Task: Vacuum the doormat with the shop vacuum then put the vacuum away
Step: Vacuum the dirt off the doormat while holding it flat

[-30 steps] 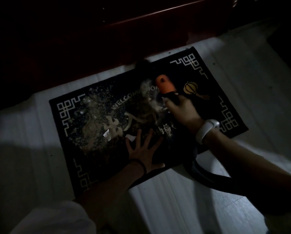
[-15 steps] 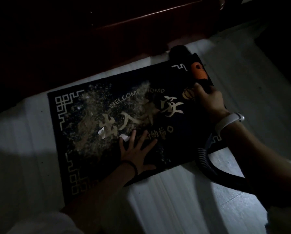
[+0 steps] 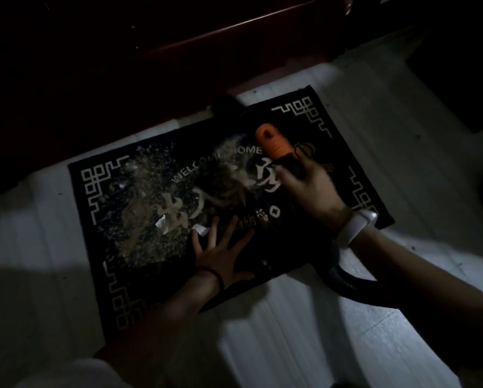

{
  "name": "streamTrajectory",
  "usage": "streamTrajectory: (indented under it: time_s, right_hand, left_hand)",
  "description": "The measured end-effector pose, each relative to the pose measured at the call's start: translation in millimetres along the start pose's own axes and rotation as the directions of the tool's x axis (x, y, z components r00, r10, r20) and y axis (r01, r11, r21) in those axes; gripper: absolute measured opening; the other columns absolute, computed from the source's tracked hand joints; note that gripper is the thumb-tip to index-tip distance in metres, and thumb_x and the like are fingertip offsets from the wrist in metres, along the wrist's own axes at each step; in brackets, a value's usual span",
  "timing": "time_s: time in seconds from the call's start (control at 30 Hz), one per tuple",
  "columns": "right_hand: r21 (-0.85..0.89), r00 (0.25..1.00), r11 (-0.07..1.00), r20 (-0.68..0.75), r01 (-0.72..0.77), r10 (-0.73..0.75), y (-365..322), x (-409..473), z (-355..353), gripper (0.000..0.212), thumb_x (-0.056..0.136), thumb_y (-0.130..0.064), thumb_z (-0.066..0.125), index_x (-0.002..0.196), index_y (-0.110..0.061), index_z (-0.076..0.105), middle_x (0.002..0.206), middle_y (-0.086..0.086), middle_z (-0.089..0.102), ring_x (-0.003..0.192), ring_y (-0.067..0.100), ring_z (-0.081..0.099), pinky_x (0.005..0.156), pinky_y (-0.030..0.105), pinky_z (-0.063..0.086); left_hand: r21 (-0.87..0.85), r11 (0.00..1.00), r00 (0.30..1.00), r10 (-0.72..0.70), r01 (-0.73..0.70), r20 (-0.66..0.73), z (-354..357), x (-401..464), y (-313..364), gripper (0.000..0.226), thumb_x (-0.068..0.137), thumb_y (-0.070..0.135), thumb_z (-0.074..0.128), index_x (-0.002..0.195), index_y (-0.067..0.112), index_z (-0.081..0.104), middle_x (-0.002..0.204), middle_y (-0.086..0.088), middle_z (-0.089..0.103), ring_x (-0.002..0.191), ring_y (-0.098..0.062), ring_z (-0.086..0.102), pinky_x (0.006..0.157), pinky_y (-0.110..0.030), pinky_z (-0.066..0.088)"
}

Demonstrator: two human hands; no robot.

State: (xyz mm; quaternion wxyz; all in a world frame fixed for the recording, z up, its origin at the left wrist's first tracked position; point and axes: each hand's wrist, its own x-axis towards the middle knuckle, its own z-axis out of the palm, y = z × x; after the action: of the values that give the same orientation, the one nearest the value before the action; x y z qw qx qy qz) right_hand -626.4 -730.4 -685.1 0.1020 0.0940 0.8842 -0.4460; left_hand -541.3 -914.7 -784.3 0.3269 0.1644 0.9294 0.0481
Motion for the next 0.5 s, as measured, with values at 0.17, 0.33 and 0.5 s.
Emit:
streamTrajectory:
  time_s: [0.17,0.33,0.5]
  right_hand:
    - [0.159,0.968,0.961,-0.071,-0.227,0.240,11,19,-8,0.033,0.090,-0.039,0.055,0.108,-0.011,0.057,0.080,0.002,0.060,0.059,0.011,0.055,0.045,0.015,0.044]
    - [0.078,0.967,0.986,0.219,-0.146,0.126,9,-14,18,0.024,0.088,-0.034,0.059,0.092,-0.010,0.057,0.061,-0.001,0.057,0.042,0.004,0.052,0.045,0.023,0.043]
    - [0.170,0.987,0.974,-0.028,-0.149,0.155,3,-1,-25,0.025,0.089,-0.036,0.056,0.098,-0.012,0.056,0.064,-0.001,0.057,0.043,0.008,0.053,0.038,0.016,0.041]
  left_hand:
    - [-0.012,1.000,1.000,0.007,-0.007,0.028,-1,1,1,0.089,0.077,0.071,0.047,0.140,0.050,-0.012,0.151,0.007,-0.031,0.137,-0.031,-0.032,0.103,-0.069,-0.008]
    - [-0.013,1.000,0.999,-0.020,0.020,0.035,-4,0,2,0.089,0.077,0.070,0.048,0.140,0.051,-0.012,0.152,0.008,-0.030,0.138,-0.031,-0.030,0.104,-0.067,-0.009]
    - [-0.013,1.000,0.999,-0.024,0.024,0.024,-2,0,1,0.088,0.077,0.068,0.049,0.140,0.052,-0.010,0.152,0.008,-0.029,0.138,-0.029,-0.030,0.105,-0.067,-0.007]
